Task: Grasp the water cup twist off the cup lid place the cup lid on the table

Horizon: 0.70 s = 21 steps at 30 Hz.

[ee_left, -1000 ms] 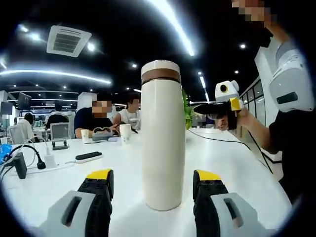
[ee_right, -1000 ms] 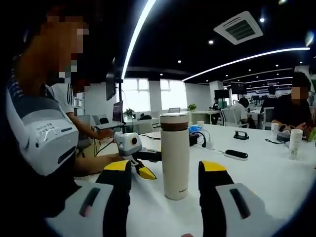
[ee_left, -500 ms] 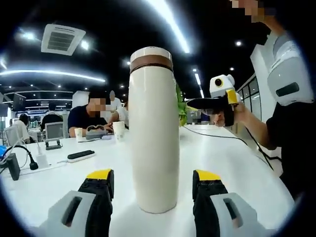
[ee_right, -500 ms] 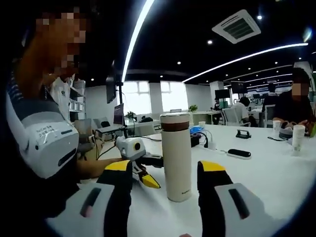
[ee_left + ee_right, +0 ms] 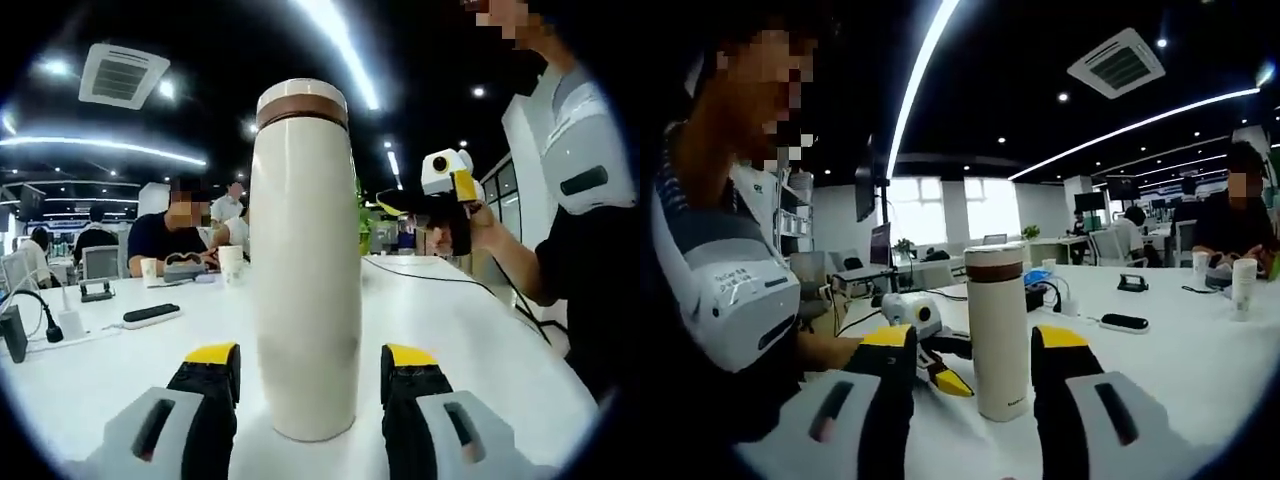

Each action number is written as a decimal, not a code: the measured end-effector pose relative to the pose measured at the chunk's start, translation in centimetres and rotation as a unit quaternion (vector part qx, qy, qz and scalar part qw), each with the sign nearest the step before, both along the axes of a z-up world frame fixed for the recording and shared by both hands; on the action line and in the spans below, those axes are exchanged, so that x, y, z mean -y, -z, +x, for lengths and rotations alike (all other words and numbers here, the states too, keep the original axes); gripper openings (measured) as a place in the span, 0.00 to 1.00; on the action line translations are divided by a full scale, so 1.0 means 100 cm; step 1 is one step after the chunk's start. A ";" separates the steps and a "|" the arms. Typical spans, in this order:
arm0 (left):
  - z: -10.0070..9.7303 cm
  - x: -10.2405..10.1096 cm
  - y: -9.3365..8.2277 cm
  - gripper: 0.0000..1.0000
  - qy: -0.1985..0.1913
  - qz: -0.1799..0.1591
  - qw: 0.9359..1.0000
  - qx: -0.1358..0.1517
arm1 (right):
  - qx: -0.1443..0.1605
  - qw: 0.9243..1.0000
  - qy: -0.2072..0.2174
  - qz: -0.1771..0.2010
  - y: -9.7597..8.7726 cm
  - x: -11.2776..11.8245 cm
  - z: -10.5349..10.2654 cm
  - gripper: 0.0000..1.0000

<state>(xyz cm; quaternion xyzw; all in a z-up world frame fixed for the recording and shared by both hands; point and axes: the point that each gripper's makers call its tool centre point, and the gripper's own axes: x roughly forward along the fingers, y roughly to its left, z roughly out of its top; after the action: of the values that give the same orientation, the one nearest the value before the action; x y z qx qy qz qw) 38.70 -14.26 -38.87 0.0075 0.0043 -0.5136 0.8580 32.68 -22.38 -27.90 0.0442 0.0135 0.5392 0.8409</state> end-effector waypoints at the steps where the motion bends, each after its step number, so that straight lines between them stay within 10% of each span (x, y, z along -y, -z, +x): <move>1: 0.000 0.000 0.001 0.58 0.000 0.000 1.000 -0.001 | 0.000 1.000 -0.001 0.002 -0.001 0.000 0.000 0.48; 21: 0.006 0.017 0.015 0.58 0.011 0.016 1.000 -0.010 | 0.007 1.000 0.000 0.009 -0.010 -0.009 0.006 0.48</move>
<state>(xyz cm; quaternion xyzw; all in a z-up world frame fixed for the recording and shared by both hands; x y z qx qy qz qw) 39.27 -15.99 -40.40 0.0157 0.0212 -0.5232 0.8518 33.25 -21.51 -26.89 0.0480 0.0032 0.5398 0.8404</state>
